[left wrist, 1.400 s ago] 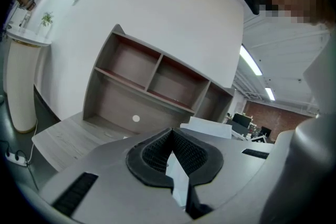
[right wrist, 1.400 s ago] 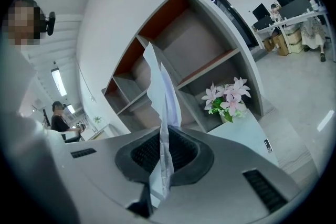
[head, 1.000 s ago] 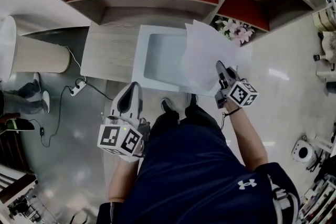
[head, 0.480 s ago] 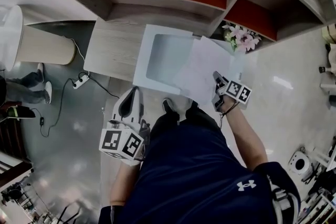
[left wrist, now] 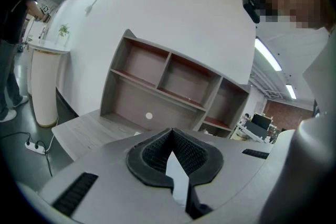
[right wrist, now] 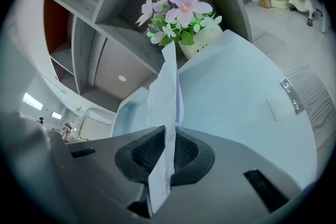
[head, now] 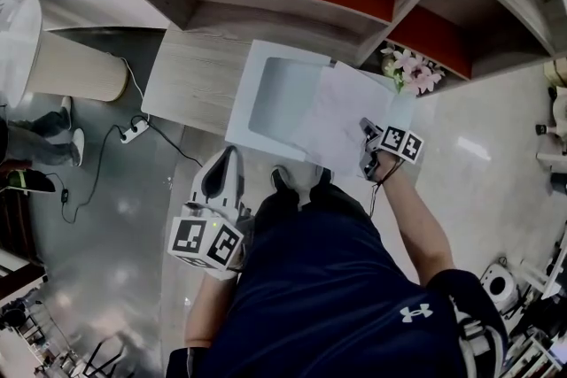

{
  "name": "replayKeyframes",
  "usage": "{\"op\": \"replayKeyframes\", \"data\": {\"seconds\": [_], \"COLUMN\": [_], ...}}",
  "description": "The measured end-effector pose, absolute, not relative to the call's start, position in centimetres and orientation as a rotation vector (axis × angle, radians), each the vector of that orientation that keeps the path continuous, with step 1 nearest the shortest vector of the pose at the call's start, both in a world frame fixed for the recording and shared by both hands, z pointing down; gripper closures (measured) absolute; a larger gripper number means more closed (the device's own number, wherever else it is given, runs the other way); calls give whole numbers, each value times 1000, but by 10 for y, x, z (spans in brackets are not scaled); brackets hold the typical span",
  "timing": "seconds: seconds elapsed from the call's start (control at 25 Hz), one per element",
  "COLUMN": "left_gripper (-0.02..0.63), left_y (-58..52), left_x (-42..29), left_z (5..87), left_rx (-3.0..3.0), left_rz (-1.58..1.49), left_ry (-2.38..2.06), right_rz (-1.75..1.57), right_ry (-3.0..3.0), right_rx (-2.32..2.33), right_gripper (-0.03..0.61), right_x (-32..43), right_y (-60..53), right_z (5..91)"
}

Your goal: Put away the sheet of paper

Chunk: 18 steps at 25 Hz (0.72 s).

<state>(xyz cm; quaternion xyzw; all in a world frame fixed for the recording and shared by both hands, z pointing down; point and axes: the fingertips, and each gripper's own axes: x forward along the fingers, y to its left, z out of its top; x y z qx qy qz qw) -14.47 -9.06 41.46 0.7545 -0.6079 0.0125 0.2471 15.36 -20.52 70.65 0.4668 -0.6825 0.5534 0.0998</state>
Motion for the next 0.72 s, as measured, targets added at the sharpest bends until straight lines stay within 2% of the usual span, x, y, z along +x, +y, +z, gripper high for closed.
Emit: {"op": "replayKeyframes", "data": {"seconds": [0.44,0.72], "left_gripper": [598,598], "left_y": [-75,-78], "left_x": [-165,-164], "left_z": [418,420], "left_rx": [1983,1991], "left_rz": [-1,1], "left_ry": [-1717,-1698], "right_rz": [1747,1674], "right_ry": [-2013,-2021], "right_rx": [1361,1293], "right_gripper": [555,550], "right_x": [134,129], "right_y": [-213,-215], "right_z": [711,715]}}
